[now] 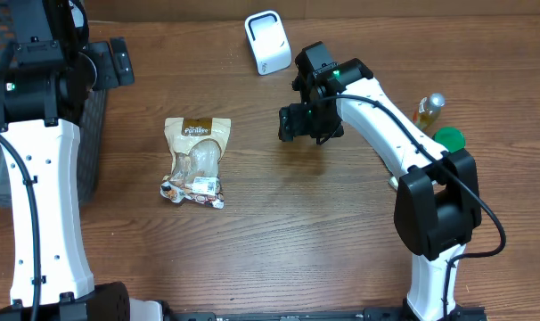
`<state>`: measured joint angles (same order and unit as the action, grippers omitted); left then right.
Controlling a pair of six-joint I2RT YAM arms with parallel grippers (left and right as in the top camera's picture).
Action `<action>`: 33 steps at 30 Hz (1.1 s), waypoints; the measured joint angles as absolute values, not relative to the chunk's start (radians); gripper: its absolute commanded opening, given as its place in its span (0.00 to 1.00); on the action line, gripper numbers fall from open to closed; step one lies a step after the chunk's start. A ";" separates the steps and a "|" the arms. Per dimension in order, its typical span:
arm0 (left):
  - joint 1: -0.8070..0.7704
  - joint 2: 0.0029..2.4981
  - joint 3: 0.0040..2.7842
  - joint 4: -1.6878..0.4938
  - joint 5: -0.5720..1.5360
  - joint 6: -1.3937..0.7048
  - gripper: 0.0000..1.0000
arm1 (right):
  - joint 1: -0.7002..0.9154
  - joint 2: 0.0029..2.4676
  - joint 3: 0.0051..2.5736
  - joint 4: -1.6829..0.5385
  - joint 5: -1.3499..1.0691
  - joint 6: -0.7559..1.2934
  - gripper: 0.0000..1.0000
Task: Scan the item barcode
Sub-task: 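Move the right gripper left over the Pantry snack bag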
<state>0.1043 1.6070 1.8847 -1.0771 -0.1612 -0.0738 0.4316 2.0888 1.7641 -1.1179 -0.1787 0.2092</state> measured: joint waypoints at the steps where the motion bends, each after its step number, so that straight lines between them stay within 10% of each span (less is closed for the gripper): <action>1: 0.104 1.607 1.885 -1.077 -0.161 -0.074 1.00 | 0.432 2.089 1.764 -1.117 -0.179 0.210 0.84; 12: 0.104 1.607 1.885 -1.077 -0.161 -0.074 0.99 | 0.432 2.089 1.764 -1.117 -0.179 0.219 1.00; 33: 0.104 1.607 1.885 -1.077 -0.161 -0.074 1.00 | 0.490 2.089 1.764 -0.985 -0.406 0.337 0.91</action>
